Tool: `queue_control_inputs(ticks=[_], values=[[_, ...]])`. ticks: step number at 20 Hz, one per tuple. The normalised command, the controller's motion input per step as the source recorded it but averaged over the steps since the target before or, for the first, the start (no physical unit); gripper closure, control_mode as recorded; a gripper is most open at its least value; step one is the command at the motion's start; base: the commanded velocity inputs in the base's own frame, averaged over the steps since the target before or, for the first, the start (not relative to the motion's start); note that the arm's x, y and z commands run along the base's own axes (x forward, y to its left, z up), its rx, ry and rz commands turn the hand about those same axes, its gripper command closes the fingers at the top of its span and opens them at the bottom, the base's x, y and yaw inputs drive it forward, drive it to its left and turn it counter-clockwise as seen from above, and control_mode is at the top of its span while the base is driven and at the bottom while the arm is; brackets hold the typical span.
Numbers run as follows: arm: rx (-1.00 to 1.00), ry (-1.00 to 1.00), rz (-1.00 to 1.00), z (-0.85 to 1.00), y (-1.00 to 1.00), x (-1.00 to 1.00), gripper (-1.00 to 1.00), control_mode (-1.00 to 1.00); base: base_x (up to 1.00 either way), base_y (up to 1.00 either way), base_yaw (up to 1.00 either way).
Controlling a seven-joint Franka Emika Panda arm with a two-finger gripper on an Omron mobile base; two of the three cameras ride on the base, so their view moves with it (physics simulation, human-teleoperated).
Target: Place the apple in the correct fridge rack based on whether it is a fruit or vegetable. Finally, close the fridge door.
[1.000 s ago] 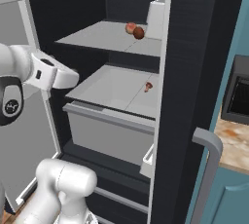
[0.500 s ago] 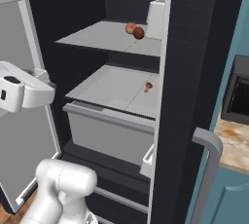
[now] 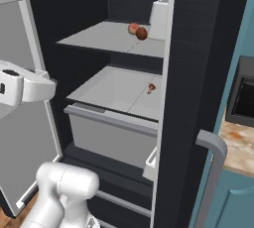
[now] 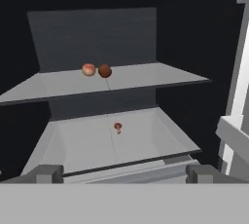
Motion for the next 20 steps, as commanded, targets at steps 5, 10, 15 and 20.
queue_control_inputs(ticks=[5,10,15,20], values=[[-0.01,0.0,0.0,0.0,0.0,-0.01,-1.0,-1.0,0.0,0.0,0.0],[0.0,0.0,0.0,0.0,0.0,-0.04,-1.0,-1.0,0.0,0.0,0.0],[0.0,0.0,0.0,0.0,-0.02,0.0,-1.0,-1.0,0.0,0.0,0.0],[0.0,0.0,0.01,0.0,-0.08,-0.02,-1.0,-1.0,0.0,0.0,0.0]])
